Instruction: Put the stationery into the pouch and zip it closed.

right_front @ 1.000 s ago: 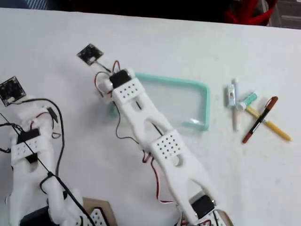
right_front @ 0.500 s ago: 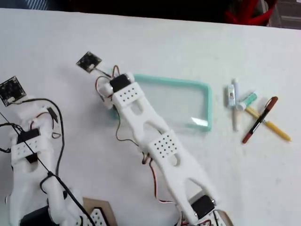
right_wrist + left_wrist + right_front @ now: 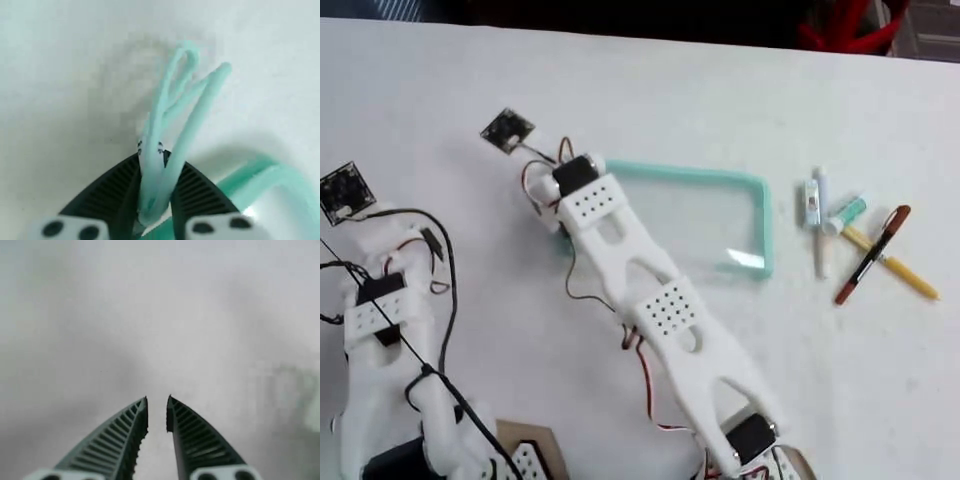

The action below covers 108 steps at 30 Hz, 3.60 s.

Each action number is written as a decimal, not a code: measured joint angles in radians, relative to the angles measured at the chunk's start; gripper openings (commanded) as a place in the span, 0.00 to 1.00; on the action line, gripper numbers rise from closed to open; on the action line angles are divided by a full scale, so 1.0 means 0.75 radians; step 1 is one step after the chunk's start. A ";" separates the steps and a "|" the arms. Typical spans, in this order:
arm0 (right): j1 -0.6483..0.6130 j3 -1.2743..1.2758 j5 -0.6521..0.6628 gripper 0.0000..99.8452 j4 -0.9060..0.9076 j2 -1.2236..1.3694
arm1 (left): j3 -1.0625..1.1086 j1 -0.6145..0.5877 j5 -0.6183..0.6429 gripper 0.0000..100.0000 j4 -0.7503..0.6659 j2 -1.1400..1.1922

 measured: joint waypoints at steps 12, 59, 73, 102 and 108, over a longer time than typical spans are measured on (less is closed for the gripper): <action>0.000 -0.049 0.000 0.02 0.262 -0.499 | 0.000 0.113 -0.051 0.24 0.035 0.000; 0.223 -0.072 0.000 0.02 0.018 -1.399 | -0.278 0.806 -0.272 0.29 0.902 -1.158; 0.282 -0.070 0.000 0.02 -0.074 -1.334 | -0.401 1.056 -0.272 0.29 0.820 -1.176; 0.020 -0.049 0.000 0.02 0.268 -1.588 | -0.074 0.908 -0.642 0.29 0.497 -1.158; -0.074 0.311 0.000 0.02 0.268 -1.800 | -0.088 0.906 -0.726 0.29 0.591 -1.158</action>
